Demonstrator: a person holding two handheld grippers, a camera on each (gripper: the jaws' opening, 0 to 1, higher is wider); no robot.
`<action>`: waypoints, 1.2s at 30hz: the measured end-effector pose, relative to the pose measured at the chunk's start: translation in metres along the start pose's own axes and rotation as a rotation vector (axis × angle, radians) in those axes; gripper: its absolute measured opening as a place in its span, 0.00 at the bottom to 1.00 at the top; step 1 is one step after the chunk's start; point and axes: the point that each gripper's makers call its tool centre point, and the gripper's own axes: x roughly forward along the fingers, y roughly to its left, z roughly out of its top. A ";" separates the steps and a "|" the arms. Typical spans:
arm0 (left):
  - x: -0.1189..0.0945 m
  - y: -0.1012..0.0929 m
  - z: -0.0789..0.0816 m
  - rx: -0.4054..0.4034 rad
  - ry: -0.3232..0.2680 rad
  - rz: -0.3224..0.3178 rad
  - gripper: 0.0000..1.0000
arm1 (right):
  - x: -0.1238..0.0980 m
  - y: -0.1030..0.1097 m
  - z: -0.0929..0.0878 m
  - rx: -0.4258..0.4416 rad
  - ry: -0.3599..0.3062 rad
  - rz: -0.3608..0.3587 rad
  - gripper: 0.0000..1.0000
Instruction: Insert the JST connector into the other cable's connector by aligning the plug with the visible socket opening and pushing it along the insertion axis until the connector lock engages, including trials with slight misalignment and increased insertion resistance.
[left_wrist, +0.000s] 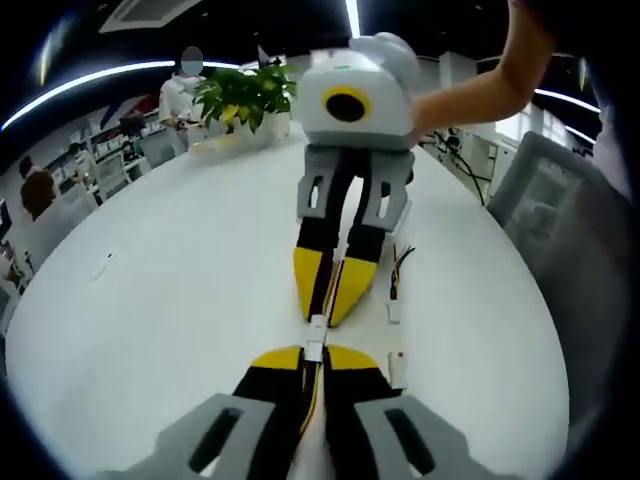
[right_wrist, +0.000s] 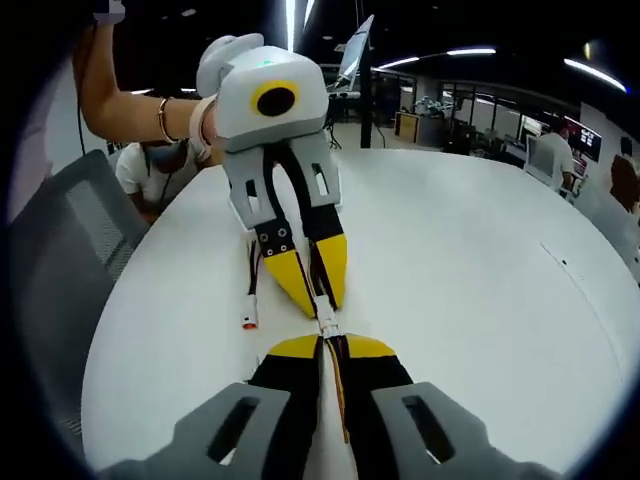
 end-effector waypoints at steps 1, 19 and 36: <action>0.000 0.000 0.000 -0.003 0.000 0.001 0.00 | 0.000 -0.001 0.000 -0.001 -0.001 0.001 0.05; -0.003 -0.001 -0.003 -0.035 0.004 0.024 0.07 | 0.001 0.000 0.002 0.040 -0.013 0.000 0.08; -0.017 -0.004 0.011 -0.036 -0.017 0.051 0.11 | -0.014 0.007 0.018 0.044 -0.060 -0.026 0.09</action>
